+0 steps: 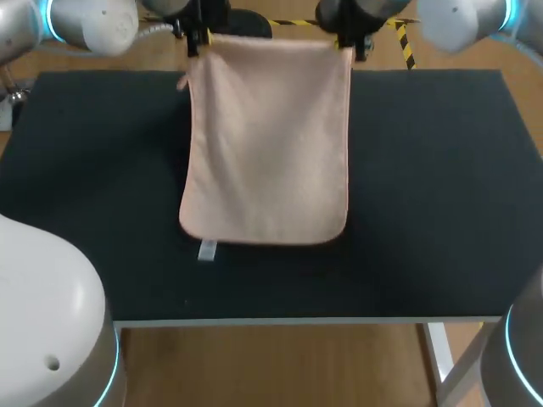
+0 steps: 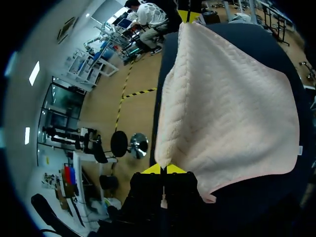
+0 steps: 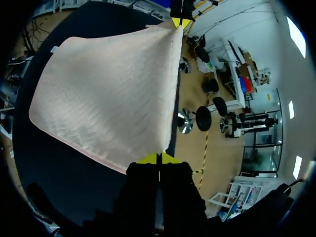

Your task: Fold the towel

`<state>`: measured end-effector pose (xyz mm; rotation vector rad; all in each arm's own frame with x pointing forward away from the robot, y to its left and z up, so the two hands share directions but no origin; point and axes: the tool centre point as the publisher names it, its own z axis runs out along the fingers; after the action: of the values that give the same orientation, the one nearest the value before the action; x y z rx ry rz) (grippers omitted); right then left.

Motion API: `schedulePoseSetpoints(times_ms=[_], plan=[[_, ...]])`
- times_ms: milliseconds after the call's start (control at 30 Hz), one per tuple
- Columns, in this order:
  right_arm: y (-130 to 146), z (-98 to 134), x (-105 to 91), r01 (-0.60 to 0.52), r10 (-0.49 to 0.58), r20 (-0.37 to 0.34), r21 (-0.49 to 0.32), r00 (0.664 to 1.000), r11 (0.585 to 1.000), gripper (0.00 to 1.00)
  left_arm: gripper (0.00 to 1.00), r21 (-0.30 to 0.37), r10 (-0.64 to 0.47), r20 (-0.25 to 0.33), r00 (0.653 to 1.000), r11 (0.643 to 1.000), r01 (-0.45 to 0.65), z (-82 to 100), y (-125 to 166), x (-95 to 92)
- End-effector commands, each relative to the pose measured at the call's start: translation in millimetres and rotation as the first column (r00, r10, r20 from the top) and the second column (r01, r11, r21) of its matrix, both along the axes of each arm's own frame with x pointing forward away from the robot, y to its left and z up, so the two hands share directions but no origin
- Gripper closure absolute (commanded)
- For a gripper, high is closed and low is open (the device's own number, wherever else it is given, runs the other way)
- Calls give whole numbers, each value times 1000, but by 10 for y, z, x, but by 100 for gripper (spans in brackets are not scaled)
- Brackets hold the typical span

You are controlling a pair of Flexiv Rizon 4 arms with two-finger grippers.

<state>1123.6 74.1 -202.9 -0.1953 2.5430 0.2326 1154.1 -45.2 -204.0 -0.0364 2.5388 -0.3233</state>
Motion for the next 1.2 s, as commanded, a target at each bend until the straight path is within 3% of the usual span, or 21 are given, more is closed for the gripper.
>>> schedulePoseSetpoints(times_ms=[33,167,367,533,700,800,900,1033,1200], plan=[[-106,556,-79,1,-1,41,-10,999,1000,100,100,34,9,20,1000,999,-10,504,47,103],[-109,927,111,-6,7,116,-11,993,1000,100,100,52,10,102,995,999,-15,921,21,375],[-128,1424,293,9,-6,232,-14,973,1000,100,100,86,-13,193,981,996,-4,1428,-67,624],[-149,1774,501,31,-23,315,-19,949,999,100,100,90,-24,251,968,996,1,1759,-109,792],[-196,2008,553,50,-44,371,-5,927,999,100,100,100,-30,279,960,995,2,1982,-134,862],[-209,1972,510,44,-37,371,-12,928,999,100,100,98,-43,280,959,995,16,1977,-166,804],[-211,1860,416,31,-19,354,-27,935,999,100,100,83,-54,252,966,996,34,1857,-198,695],[-218,1625,215,19,-2,310,-52,951,998,100,100,66,-72,214,974,996,59,1599,-276,428],[-246,1278,-101,2,14,234,-66,972,998,100,100,-5,-74,134,988,997,75,1178,-313,-8]])
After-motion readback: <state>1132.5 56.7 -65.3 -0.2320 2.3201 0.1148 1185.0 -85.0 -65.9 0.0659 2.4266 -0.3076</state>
